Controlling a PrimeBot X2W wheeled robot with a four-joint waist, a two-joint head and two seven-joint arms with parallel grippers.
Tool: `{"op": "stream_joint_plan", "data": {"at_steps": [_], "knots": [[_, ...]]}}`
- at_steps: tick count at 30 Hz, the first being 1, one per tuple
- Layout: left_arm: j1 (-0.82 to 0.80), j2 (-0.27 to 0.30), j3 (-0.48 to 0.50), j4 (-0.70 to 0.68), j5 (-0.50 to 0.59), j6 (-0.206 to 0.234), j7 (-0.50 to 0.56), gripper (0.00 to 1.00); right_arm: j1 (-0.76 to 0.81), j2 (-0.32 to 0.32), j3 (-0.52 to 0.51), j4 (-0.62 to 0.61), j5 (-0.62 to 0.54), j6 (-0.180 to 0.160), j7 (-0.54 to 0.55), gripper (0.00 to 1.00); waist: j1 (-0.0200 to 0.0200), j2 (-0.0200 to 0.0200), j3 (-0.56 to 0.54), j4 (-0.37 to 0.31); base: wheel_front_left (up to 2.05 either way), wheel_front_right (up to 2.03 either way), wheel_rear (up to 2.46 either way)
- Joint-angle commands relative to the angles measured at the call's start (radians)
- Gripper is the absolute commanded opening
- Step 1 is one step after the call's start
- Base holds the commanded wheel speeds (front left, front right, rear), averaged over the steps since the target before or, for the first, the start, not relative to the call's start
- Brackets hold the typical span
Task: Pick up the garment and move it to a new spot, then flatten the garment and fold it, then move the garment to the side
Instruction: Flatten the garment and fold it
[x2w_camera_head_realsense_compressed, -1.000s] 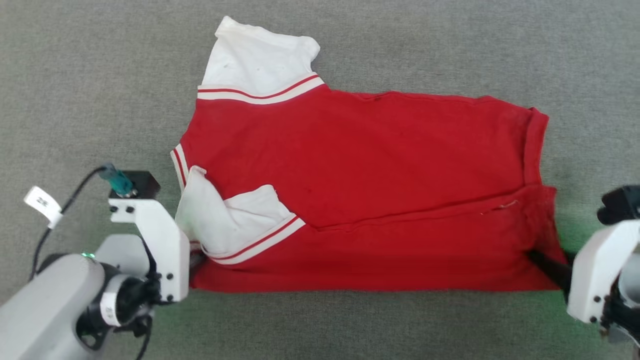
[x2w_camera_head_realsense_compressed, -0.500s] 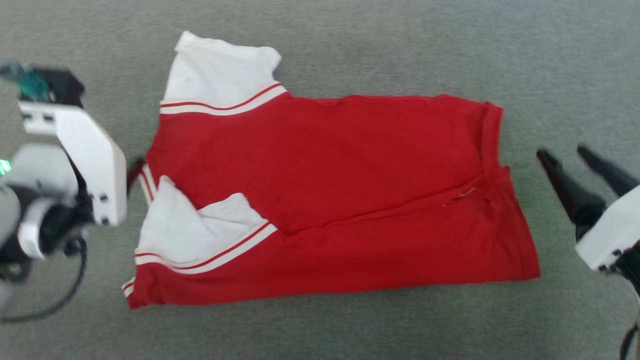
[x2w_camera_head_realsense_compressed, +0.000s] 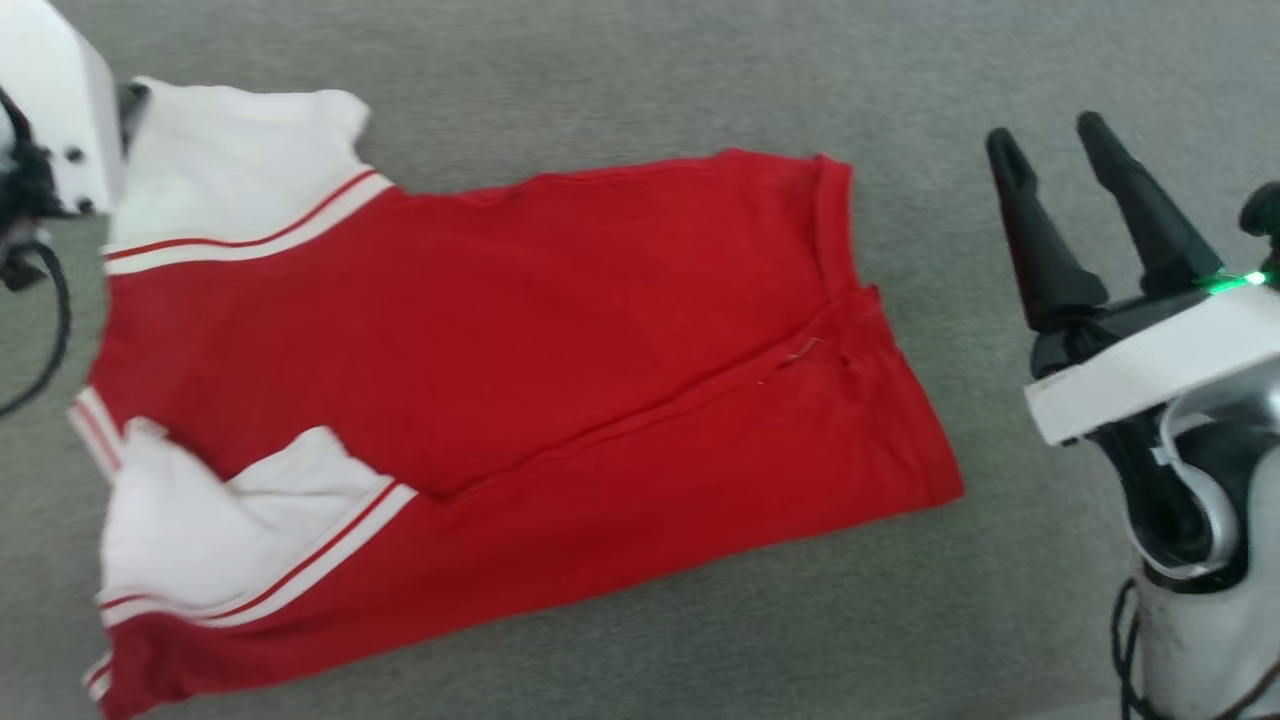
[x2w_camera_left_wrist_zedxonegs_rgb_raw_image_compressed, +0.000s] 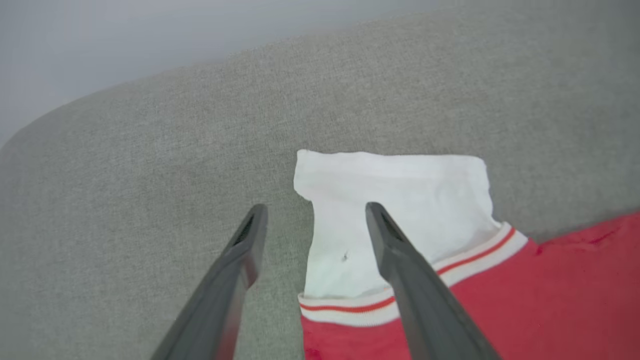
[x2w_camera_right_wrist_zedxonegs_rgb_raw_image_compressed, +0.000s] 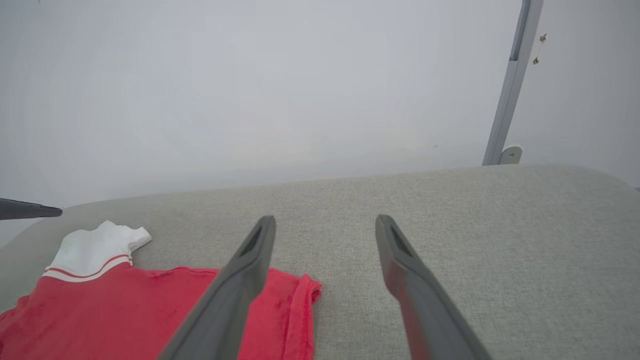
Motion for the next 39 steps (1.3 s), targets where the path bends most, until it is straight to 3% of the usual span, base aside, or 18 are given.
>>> {"op": "stream_joint_plan", "data": {"at_steps": [1, 6, 11, 12, 13, 21, 29, 33, 34, 35, 36, 39], "knots": [[-0.017, -0.007, 0.001, 0.009, 0.012, -0.002, 0.0, 1.0, -0.009, 0.002, 0.005, 0.004, -0.002, 0.0, -0.01, 1.0, 0.0001, 0.0, 0.031, -0.037, 0.0, 0.0, 0.0], [-0.083, -0.017, -0.008, 0.156, 0.019, -0.028, 0.024, 1.0, -0.032, 0.005, 0.067, 0.047, 0.032, 0.0, -0.04, 1.0, 0.0001, 0.0, 0.066, -0.086, 0.0, 0.0, 0.0], [-0.101, -0.025, -0.051, 0.273, 0.036, -0.007, 0.123, 1.0, -0.049, -0.013, 0.107, 0.072, 0.06, 0.0, -0.015, 1.0, 0.0001, 0.0, 0.092, -0.101, 0.0, 0.0, 0.0], [-0.088, -0.034, -0.055, 0.3, 0.021, 0.007, 0.16, 0.95, -0.059, -0.016, 0.114, 0.075, 0.064, 0.0, -0.006, 1.0, 0.0001, 0.0, 0.097, -0.1, 0.0, 0.0, 0.0], [-0.077, -0.046, -0.053, 0.313, 0.004, 0.021, 0.18, 0.0, -0.065, -0.019, 0.118, 0.082, 0.063, 0.0, 0.009, 1.0, 0.0001, 0.0, 0.101, -0.098, 0.0, 0.0, 0.0], [-0.102, -0.09, -0.049, 0.327, -0.006, 0.025, 0.175, 0.0, -0.18, -0.042, 0.18, 0.177, 0.048, 0.0, 0.193, 1.0, 0.0001, 0.0, 0.127, -0.056, 0.0, 0.0, 0.0], [-0.174, -0.165, -0.06, 0.344, 0.008, 0.004, 0.14, 0.0, -0.376, -0.065, 0.254, 0.355, 0.01, 0.0, 0.444, 1.0, 0.0001, 0.0, 0.141, 0.016, 0.0, 0.0, 0.0], [-0.199, -0.205, -0.065, 0.366, 0.009, -0.011, 0.116, 0.0, -0.453, -0.084, 0.345, 0.474, 0.008, 0.0, 0.594, 1.0, 0.0001, 0.0, 0.142, 0.043, 0.0, 0.0, 0.0], [-0.206, -0.214, -0.066, 0.373, 0.008, -0.016, 0.11, 0.0, -0.466, -0.092, 0.368, 0.506, 0.013, 0.0, 0.636, 0.81, 0.0001, 0.0, 0.142, 0.049, 0.0, 0.0, 0.0], [-0.21, -0.223, -0.068, 0.381, 0.009, -0.02, 0.106, 0.0, -0.473, -0.098, 0.392, 0.532, 0.028, 0.0, 0.67, 0.29, 0.0001, 0.0, 0.141, 0.055, 0.0, 0.0, 0.0], [-0.214, -0.231, -0.067, 0.388, 0.008, -0.022, 0.096, 0.0, -0.483, -0.104, 0.398, 0.552, 0.034, 0.0, 0.688, 0.0, 0.0001, 0.0, 0.14, 0.063, 0.0, 0.0, 0.0], [-0.226, -0.247, -0.063, 0.407, 0.007, -0.037, 0.06, 0.0, -0.514, -0.121, 0.402, 0.574, 0.039, 0.0, 0.698, 0.0, 0.0001, 0.0, 0.134, 0.083, 0.0, 0.0, 0.0]]}}
